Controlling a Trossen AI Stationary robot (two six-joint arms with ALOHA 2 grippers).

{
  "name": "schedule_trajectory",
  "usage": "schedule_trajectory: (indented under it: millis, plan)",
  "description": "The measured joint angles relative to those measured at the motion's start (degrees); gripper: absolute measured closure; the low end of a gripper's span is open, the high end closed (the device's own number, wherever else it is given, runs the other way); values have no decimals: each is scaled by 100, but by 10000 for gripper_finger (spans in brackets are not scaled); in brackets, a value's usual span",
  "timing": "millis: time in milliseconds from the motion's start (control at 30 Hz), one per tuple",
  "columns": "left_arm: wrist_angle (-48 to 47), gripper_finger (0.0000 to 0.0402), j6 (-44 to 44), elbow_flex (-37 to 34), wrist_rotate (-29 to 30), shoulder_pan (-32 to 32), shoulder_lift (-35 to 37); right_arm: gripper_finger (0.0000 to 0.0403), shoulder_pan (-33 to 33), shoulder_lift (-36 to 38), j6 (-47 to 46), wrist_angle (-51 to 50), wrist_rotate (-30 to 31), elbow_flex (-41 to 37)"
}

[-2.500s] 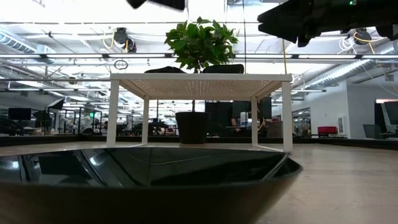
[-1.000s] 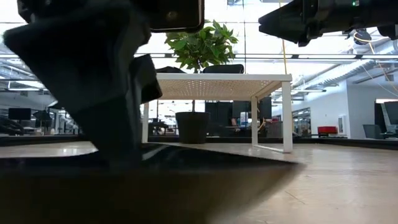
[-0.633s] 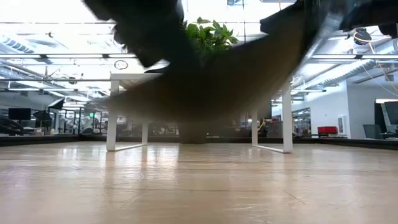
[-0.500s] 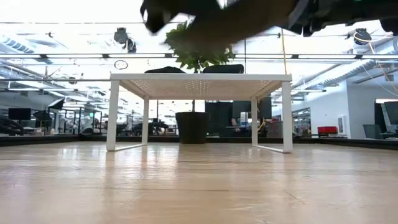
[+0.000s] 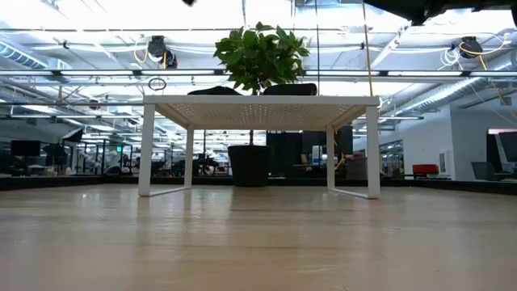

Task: Pick & Place Mini shaped plates
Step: Stack the black leaf-shaped plate on top of the black leaf-shaped plate on the shelf

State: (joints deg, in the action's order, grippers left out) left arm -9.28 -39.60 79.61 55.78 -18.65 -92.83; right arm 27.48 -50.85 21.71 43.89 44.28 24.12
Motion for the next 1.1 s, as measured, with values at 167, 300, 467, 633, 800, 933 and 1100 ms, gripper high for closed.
schedule_trajectory:
  millis: [167, 300, 467, 633, 800, 933, 1100]
  plan:
    - [50, 390, -1387, -38, 22, 708, -92, 239, 74, 2, 64, -1, 92, 0]
    - [477, 355, -2115, -561, 438, 939, -85, 239, 77, 2, 102, -2, 90, 0]
    - [1639, 338, -2338, -1385, 443, 1010, -116, 239, 77, 4, 201, 1, 110, 0]
    - [2187, 370, -2224, -1755, 280, 926, -208, 243, 77, 2, 200, 43, 109, 0]
    - [2372, 397, -1703, -1762, 271, 841, -227, 243, 77, 4, 181, 123, 100, 0]
    - [2801, 396, -1011, -1766, 235, 735, -226, 243, 77, 2, 147, 84, 95, 0]
    - [3847, 375, 939, -1766, -296, 534, -191, 243, 77, 2, -82, -176, 93, 0]
